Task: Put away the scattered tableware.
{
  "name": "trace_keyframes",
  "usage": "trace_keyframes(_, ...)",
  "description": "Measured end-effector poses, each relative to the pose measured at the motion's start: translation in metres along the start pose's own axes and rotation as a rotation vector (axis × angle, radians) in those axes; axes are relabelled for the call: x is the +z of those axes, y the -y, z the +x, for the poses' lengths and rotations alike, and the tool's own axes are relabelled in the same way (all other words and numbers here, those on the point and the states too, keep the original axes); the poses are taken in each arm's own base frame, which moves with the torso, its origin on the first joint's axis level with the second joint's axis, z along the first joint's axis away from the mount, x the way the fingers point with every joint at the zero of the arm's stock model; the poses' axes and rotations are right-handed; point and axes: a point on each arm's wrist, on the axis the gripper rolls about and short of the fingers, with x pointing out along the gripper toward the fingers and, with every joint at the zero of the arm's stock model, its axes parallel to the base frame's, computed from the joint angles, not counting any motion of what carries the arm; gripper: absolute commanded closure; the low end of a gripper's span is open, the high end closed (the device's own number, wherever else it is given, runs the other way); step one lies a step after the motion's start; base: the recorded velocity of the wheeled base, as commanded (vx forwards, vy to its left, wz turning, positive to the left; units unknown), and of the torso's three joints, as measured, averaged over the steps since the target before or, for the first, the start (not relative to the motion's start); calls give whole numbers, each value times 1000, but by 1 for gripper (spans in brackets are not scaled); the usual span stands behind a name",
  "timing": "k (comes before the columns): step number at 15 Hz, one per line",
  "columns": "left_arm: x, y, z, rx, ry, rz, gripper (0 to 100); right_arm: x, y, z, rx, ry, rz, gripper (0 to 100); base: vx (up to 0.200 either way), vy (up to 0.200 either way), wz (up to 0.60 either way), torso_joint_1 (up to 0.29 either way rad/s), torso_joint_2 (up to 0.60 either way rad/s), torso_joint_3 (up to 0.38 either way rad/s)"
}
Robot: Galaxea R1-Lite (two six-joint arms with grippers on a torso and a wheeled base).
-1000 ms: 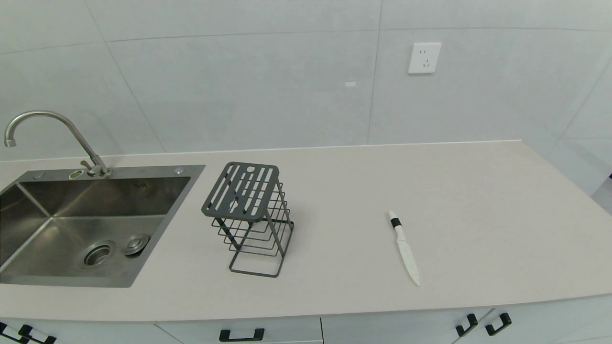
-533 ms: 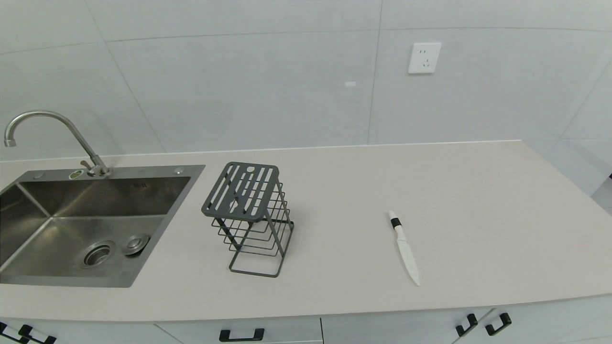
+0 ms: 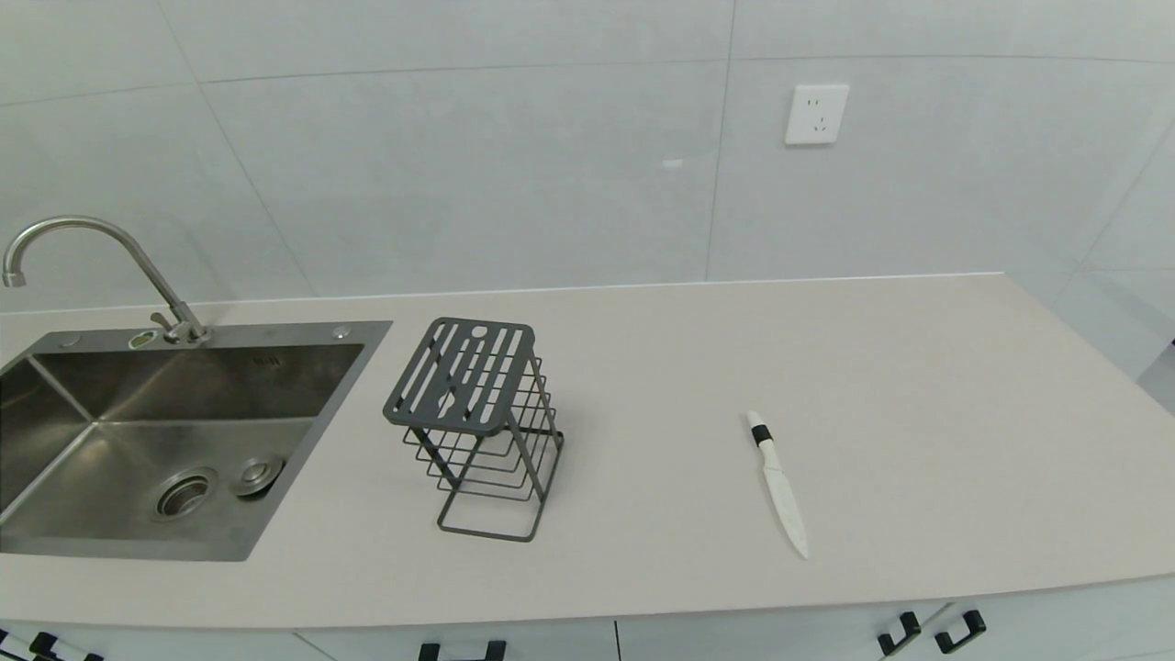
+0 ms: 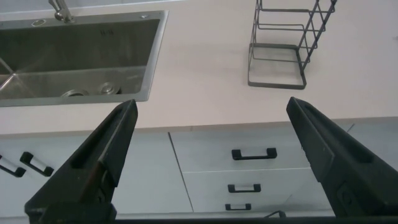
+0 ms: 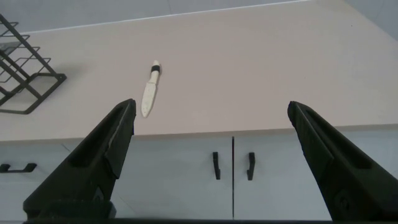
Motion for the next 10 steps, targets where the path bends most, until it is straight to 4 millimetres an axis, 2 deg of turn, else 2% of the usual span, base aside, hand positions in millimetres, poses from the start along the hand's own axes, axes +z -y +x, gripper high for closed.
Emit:
trace_keyframes(5, 0, 0, 0, 0, 0, -1, 0, 0, 0, 0, -1, 0, 0, 0, 0, 0, 0, 271, -32, 230)
trace_keyframes(7, 0, 0, 0, 1, 0, -1, 0, 0, 0, 0, 0, 0, 1, 0, 0, 0, 0, 107, -10, 83)
trace_keyframes(10, 0, 0, 0, 1, -1, -2, 0, 0, 0, 0, 5, 0, 7, 0, 0, 0, 0, 0, 0, 0)
